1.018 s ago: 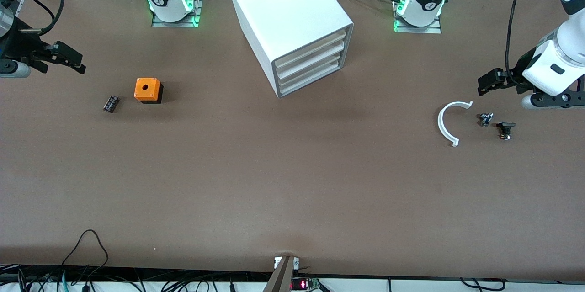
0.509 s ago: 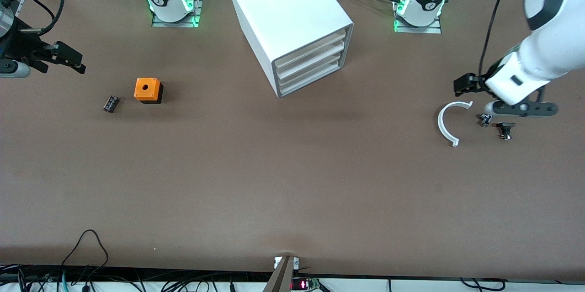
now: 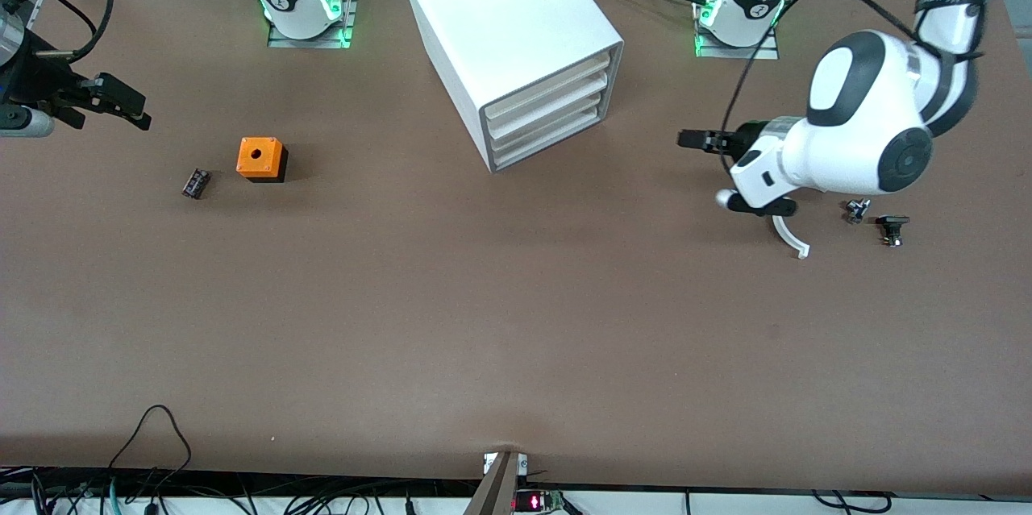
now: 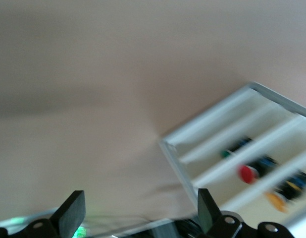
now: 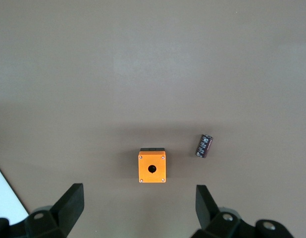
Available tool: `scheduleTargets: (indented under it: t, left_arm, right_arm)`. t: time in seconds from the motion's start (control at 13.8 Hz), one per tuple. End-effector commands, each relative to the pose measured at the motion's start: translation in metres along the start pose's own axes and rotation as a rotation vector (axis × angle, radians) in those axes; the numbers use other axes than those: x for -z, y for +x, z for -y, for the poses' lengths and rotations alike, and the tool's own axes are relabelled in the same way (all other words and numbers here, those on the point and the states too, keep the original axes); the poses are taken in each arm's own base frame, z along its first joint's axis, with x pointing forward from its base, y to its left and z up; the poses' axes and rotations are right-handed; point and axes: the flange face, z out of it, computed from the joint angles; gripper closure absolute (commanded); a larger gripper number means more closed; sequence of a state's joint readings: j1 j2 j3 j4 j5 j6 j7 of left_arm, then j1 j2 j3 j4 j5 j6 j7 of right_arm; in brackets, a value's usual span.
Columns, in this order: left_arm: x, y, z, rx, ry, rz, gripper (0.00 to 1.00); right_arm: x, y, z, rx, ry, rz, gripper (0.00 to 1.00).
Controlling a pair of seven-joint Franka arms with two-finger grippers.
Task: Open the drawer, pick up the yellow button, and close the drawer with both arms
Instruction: 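Move the left gripper to the top drawer handle of the white cabinet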
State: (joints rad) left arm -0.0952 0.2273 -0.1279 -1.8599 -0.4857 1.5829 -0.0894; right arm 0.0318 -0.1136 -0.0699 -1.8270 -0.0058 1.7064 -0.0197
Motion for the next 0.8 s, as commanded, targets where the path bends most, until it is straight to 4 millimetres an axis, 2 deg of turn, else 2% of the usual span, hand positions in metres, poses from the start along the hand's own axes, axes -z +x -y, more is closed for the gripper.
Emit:
scheduleTargets:
  t: [0.0,0.22,0.29,0.36,0.51,0.73]
  left_arm:
    - [-0.057,-0.007,-0.020,-0.009,-0.116,0.127,0.00]
    - [-0.112,-0.013,-0.047,-0.018,-0.173,0.194,0.00]
    - [-0.133,-0.014,-0.060,-0.058,-0.191,0.199,0.00]
    - [-0.145,-0.015,-0.067,-0.123,-0.201,0.184,0.00]
    - [-0.160,-0.018,-0.070,-0.161,-0.235,0.182,0.00]
    - [-0.168,-0.024,-0.074,-0.206,-0.240,0.193,0.00]
  right_arm:
    - [0.005,-0.005,0.001,0.001,-0.007,-0.004,0.00]
    - [0.005,-0.003,0.001,0.001,-0.007,-0.008,0.00]
    - [0.003,-0.002,0.002,0.003,-0.008,-0.008,0.00]
    - [0.004,-0.001,0.002,0.003,-0.008,-0.010,0.00]
    - [0.002,0.000,0.003,0.004,-0.008,-0.008,0.00]
    - [0.001,0.003,0.003,0.004,-0.008,-0.016,0.00]
